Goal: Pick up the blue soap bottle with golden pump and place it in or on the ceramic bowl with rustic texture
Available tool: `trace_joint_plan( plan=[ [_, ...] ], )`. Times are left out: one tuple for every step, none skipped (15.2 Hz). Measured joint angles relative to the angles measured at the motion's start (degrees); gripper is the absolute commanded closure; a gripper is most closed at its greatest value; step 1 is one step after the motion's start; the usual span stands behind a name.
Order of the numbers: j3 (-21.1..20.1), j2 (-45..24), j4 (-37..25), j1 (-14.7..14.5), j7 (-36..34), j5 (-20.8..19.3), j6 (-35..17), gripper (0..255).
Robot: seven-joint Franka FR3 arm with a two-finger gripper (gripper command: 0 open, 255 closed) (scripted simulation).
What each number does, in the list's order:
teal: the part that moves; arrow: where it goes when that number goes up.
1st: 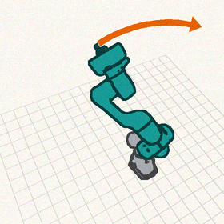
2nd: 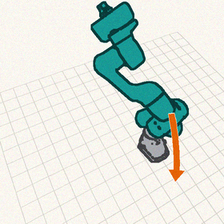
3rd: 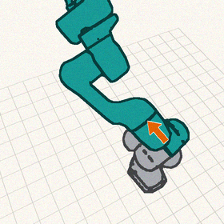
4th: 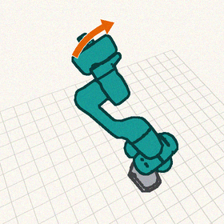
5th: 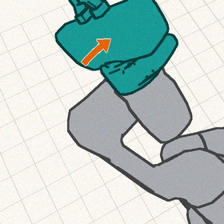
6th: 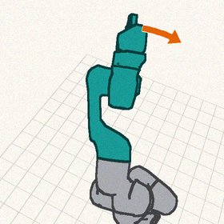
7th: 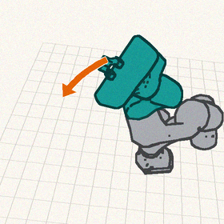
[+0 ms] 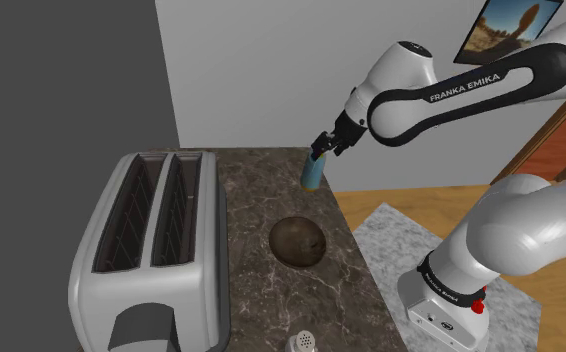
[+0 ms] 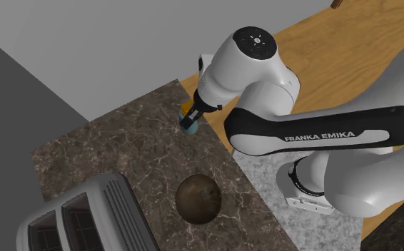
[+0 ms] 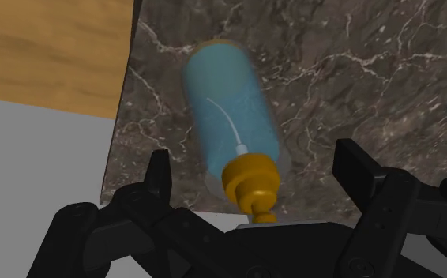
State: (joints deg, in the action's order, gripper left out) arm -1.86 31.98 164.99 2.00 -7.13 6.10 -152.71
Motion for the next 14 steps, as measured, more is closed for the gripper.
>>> trace_joint_plan(
  plan=[
    [0.0, -1.0, 0.1, -0.1, 0.0, 0.1, -1.2, 0],
    [0.1, -2.1, 0.2, -0.2, 0.2, 0.2, -2.5, 0],
    [0.1, -3.0, 0.3, -0.3, 0.3, 0.3, -3.4, 0],
    [0.2, -4.1, 0.4, -0.3, 0.4, 0.4, -4.6, 0],
    [0.1, -5.0, 0.5, -0.5, 0.3, 0.5, -5.6, 0],
    [0.2, -5.5, 0.4, -0.5, 0.4, 0.6, -6.1, 0],
    [0.2, -5.8, 0.4, -0.5, 0.5, 0.6, -6.4, 0],
    [0.3, -6.0, 0.4, -0.5, 0.5, 0.6, -6.6, 0],
    [0.3, -6.1, 0.4, -0.5, 0.5, 0.6, -6.7, 0],
    [0.2, -6.2, 0.4, -0.6, 0.5, 0.6, -6.7, 0],
    [0.3, -6.2, 0.4, -0.6, 0.5, 0.6, -6.8, 0],
    [0.3, -6.2, 0.4, -0.6, 0.5, 0.6, -6.8, 255],
    [0.3, -6.2, 0.3, -0.6, 0.5, 0.6, -6.8, 255],
    [0.3, -6.2, 0.3, -0.6, 0.5, 0.6, -6.8, 255]
  ],
)
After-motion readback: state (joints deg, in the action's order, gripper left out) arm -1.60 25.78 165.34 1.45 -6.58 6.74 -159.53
